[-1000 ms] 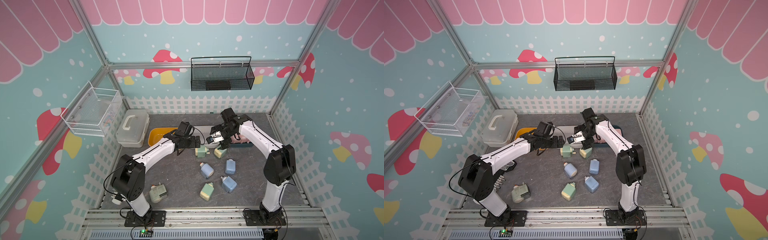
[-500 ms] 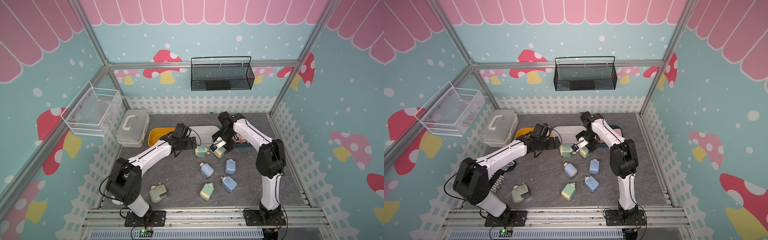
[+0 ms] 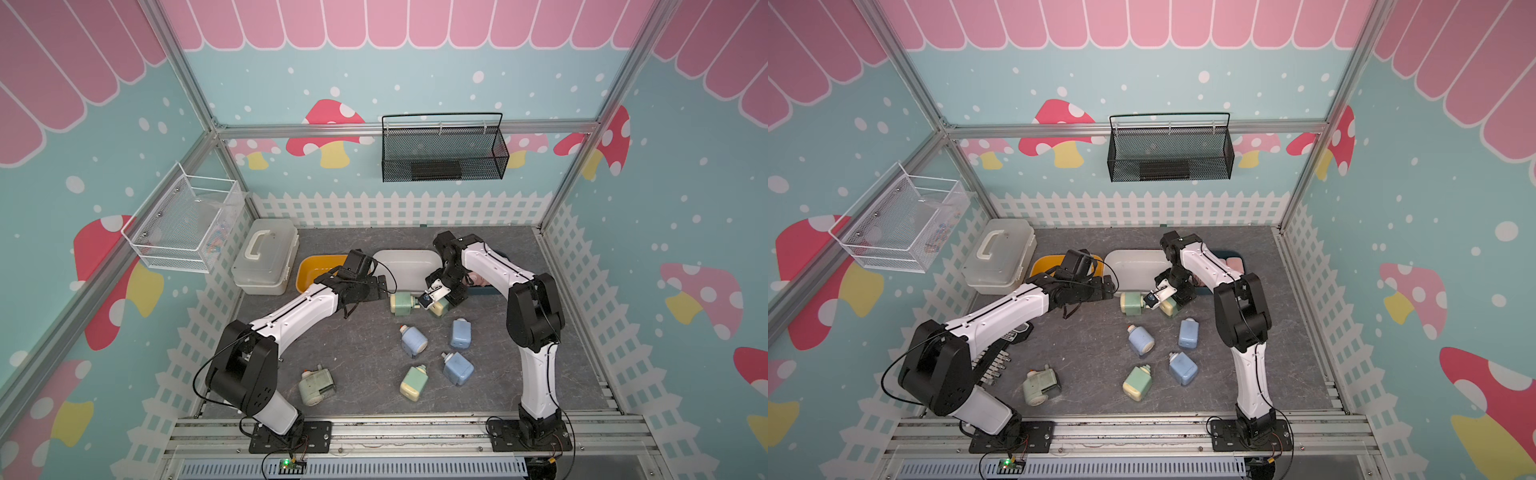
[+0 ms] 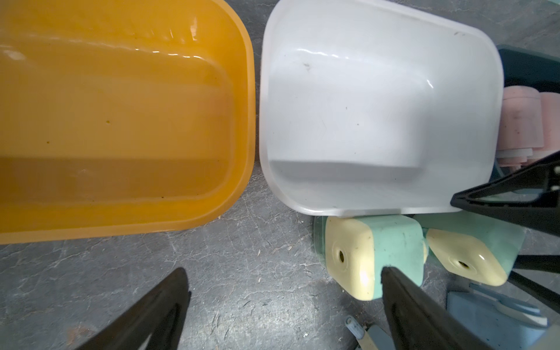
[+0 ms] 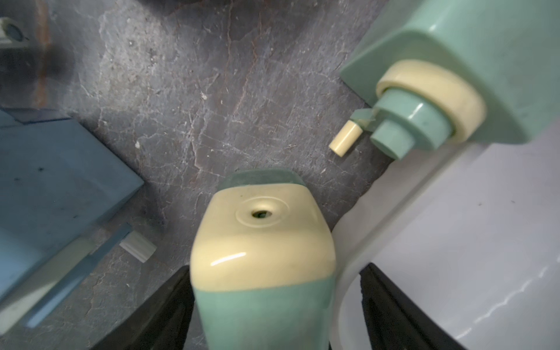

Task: Place the pencil sharpeners by color into the storage box
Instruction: Pick up the pencil sharpener from the center of the board.

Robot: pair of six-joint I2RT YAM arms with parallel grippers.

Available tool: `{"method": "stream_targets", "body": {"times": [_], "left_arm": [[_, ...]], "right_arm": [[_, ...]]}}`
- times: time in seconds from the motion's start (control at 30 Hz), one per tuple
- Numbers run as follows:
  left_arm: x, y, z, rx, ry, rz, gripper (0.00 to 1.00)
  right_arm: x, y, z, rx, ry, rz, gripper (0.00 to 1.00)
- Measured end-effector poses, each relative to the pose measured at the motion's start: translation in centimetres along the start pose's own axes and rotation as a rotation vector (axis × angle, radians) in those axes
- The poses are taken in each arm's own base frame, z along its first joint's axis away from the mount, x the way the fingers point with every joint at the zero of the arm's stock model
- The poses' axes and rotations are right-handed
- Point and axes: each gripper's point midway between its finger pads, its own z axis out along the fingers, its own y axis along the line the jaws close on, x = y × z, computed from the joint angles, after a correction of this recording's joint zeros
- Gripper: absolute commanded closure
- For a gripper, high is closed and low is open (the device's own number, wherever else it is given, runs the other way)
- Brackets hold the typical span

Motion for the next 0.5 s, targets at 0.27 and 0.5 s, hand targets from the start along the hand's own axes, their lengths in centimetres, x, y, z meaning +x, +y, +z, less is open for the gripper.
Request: {"method": "stream_targets", "body": {"times": [0.27,0.5], "left_arm": [[0.0,0.0,0.0,0.0,0.001,-0.003,0.01],[0.1,0.1,0.2,-0.002,0.006,-0.008,0.01]], "right_arm": [[0.0,-0.1,-0.3,0.014,0.001,-0.003,0.14],[-0.7,0.2,-2.2,0.054,-0.001,-0.012,0.18]]}}
